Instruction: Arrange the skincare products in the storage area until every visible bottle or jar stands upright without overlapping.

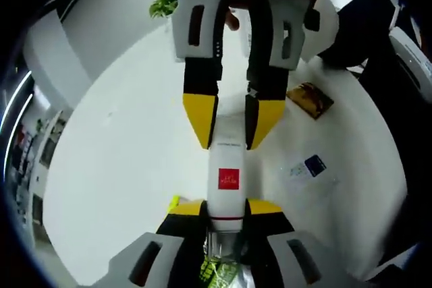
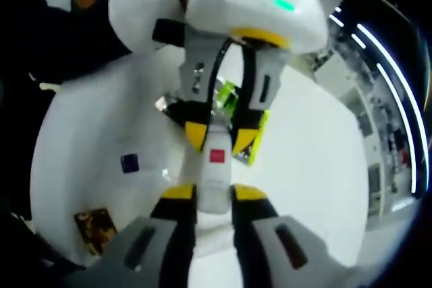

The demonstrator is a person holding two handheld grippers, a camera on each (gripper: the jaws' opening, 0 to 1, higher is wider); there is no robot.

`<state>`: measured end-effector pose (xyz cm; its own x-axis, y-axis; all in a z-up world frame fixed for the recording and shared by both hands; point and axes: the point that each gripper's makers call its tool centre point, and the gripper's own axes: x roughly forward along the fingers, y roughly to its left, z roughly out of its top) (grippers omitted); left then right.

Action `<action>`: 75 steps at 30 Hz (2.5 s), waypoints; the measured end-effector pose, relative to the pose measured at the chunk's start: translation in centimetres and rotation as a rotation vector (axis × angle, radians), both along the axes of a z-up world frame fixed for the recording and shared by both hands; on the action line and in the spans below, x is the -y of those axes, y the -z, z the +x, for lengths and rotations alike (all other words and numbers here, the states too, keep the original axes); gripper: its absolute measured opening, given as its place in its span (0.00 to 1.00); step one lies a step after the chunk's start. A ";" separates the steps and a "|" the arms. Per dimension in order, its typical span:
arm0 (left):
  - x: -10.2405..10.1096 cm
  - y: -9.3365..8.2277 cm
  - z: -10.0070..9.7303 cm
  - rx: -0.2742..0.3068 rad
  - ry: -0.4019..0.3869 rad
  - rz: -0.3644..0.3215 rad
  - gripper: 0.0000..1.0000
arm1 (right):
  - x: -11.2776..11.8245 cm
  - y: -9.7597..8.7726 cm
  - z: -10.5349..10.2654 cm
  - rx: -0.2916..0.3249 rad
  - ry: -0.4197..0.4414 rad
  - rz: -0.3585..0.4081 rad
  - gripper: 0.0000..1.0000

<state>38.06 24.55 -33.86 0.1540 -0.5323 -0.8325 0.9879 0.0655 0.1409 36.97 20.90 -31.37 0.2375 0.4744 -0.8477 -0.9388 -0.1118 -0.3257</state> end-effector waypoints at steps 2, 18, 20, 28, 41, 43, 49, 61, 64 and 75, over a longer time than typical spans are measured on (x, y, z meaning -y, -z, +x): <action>-0.2 -0.3 -0.3 0.007 0.011 0.002 0.21 | 0.0 0.0 -0.1 0.002 -0.007 -0.001 0.18; 1.3 -3.8 -1.3 0.032 0.009 -0.113 0.20 | -0.6 -0.6 -0.1 0.035 -0.086 0.030 0.25; 1.2 -3.9 -1.3 0.034 -0.001 -0.108 0.20 | -0.7 -0.6 -0.1 0.032 -0.083 0.028 0.24; 1.2 -4.6 -0.5 0.064 -0.013 -0.147 0.21 | -0.6 -1.8 0.6 0.047 -0.026 0.058 0.22; 0.1 -12.0 -1.4 0.225 0.031 -0.457 0.21 | -2.5 -8.9 -0.2 0.216 -0.053 0.258 0.22; 0.2 -14.5 -2.4 0.249 0.065 -0.586 0.20 | -2.3 -10.1 -0.2 0.281 -0.055 0.250 0.22; -0.1 -18.7 -4.0 0.320 0.111 -0.738 0.19 | -2.6 -14.5 -1.1 0.521 -0.108 0.254 0.22; -0.7 -25.4 -1.1 0.632 0.099 -0.896 0.30 | -3.7 -21.7 1.6 0.901 -0.180 0.327 0.22; -0.9 -25.7 0.2 0.696 0.065 -0.869 0.47 | -3.7 -23.0 1.8 0.944 -0.178 0.361 0.21; -0.1 -30.1 -2.1 0.593 0.098 -1.180 0.51 | -3.4 -27.0 0.9 1.009 -0.119 0.607 0.22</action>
